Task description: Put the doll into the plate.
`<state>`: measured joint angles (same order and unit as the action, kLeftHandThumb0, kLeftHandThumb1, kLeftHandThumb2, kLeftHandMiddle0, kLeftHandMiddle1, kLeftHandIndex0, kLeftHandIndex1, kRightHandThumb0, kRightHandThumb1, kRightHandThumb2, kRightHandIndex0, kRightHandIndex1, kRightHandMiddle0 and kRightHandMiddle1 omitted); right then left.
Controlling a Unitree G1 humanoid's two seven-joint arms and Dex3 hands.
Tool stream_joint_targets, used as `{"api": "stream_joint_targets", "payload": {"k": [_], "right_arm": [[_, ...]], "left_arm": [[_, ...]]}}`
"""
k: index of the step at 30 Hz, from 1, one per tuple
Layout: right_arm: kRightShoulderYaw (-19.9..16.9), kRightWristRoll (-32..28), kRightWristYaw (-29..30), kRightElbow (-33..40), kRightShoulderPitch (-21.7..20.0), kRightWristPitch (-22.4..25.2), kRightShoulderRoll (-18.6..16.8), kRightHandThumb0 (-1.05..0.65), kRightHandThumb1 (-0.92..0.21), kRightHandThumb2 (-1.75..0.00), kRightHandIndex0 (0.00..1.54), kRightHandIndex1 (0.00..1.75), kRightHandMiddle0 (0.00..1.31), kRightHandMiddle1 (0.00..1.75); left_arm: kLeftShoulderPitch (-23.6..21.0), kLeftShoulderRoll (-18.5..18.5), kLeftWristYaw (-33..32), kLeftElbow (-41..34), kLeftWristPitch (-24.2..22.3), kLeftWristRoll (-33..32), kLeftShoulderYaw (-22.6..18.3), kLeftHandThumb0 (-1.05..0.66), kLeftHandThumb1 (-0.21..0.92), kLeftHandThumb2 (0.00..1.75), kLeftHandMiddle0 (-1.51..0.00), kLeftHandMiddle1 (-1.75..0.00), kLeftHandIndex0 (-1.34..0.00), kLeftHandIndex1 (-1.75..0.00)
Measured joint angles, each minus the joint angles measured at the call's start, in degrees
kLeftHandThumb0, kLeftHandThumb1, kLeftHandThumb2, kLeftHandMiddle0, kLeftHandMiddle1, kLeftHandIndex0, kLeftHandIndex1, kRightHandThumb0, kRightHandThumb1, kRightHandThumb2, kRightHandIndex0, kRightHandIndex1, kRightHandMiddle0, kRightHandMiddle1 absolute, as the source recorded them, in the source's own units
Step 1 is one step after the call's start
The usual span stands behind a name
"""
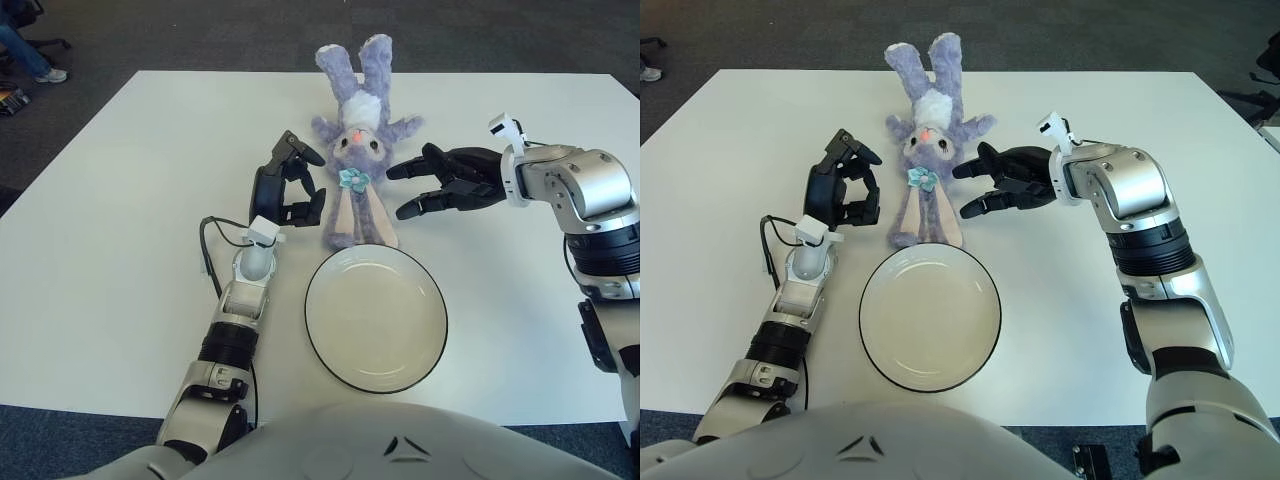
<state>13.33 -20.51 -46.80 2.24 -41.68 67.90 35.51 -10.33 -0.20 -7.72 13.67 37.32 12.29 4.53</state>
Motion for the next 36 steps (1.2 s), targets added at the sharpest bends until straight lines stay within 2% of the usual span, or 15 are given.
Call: {"api": "stream_joint_targets", "payload": {"k": [4,11,15,22,26,36], "right_arm": [[1.42,0.90,-0.46,-2.20,-0.96,-2.03,-0.16,-0.89,-0.92,-1.11,0.23,0.65,0.00,0.39],[2.12,1.60,-0.62,-5.83,-1.22,-4.85,-1.42,-0.90,-0.92,-1.12,0.25,0.63,0.00,0.35],[2.11,1.58,-0.62,-6.90,-1.22,-4.84,-2.25,-0.91,-0.92,-1.11,0.26,0.63,0.00,0.35],[3.10,1.53,-1.27,-7.92,-1.94,-3.77,-2.80,-0.93,-0.92,-1.04,0.35,0.69,0.00,0.52],[3.55,1.41,-1.79,-8.42,-3.00,-2.22,-2.93,-0.94,-0.92,-1.04,0.36,0.70,0.00,0.50],[6.48,1.82,-3.74,-9.96,-5.35,-2.17,-2.91,-0.94,-0.92,-1.06,0.36,0.70,0.00,0.47]], "left_arm": [[0.00,-0.08,-0.42,0.00,0.26,0.07,0.04,-0.42,0.51,1.07,-0.98,-1.75,-0.46,-1.75],[0.00,-0.21,-0.42,-0.02,0.26,0.06,0.17,-0.42,0.51,1.07,-0.98,-1.75,-0.46,-1.75],[0.00,-0.19,-0.43,-0.05,0.26,0.14,0.19,-0.42,0.51,1.07,-0.99,-1.75,-0.46,-1.75],[0.07,-0.21,-0.56,-0.24,0.26,0.60,0.19,-0.42,0.51,1.07,-0.97,-1.75,-0.46,-1.75],[0.13,-0.22,-0.85,-0.33,0.27,0.69,0.19,-0.42,0.52,1.06,-0.97,-1.75,-0.45,-1.75],[0.21,-0.18,-1.09,-0.50,0.27,0.88,0.24,-0.42,0.53,1.05,-1.00,-1.75,-0.45,-1.75]]}}
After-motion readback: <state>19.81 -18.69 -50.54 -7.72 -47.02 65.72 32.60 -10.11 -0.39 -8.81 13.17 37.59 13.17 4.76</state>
